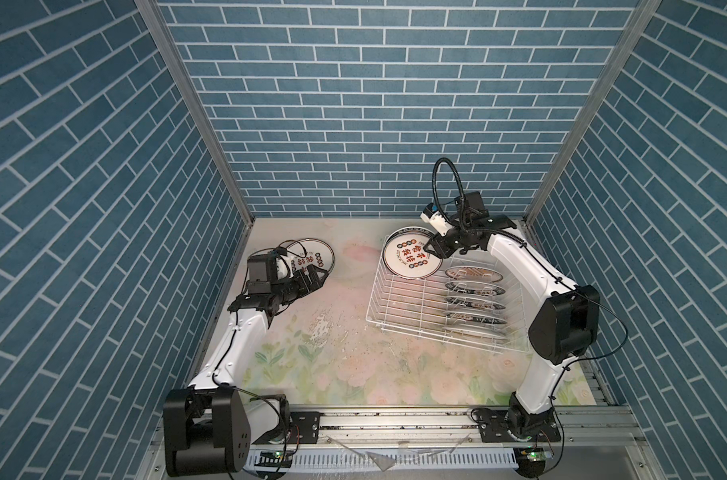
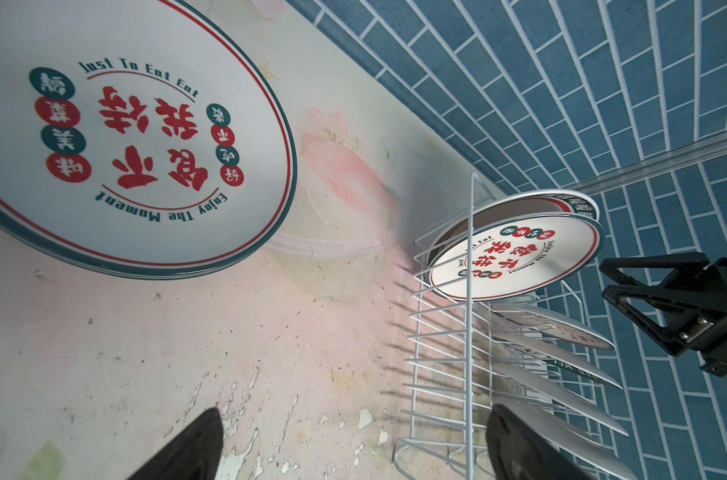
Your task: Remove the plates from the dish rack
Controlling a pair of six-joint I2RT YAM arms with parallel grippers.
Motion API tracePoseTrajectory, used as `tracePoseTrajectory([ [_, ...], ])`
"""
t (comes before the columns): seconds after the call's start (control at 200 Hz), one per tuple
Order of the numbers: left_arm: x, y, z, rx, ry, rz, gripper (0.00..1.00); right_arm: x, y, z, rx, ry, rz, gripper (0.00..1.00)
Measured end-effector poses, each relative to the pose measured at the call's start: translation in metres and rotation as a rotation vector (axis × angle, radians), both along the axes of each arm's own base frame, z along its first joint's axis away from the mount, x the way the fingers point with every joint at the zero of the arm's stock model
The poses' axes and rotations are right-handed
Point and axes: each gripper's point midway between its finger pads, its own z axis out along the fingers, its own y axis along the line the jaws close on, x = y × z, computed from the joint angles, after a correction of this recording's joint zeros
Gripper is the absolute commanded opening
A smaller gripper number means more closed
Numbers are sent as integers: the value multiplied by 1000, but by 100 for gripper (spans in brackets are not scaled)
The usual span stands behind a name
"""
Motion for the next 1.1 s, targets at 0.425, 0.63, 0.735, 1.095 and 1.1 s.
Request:
tracePoseTrajectory([
  [0.425,-7,-6,-9,7,19,-10,99,8,0,-11,9,20,11,48],
  [0.63,-6,-5,-11,11,19,-5,99,3,4,-1,36,8,40,48],
  [0.735,-4,-5,-12,11,15,-5,99,-1,2,16,47,-30,41,48],
  [1.095,-3,-4,-16,12,23,-3,99,8,2,7,31,-30,29,48],
  [1.1,-3,-4,-16,12,23,-3,99,8,2,6,30,-28,29,48],
])
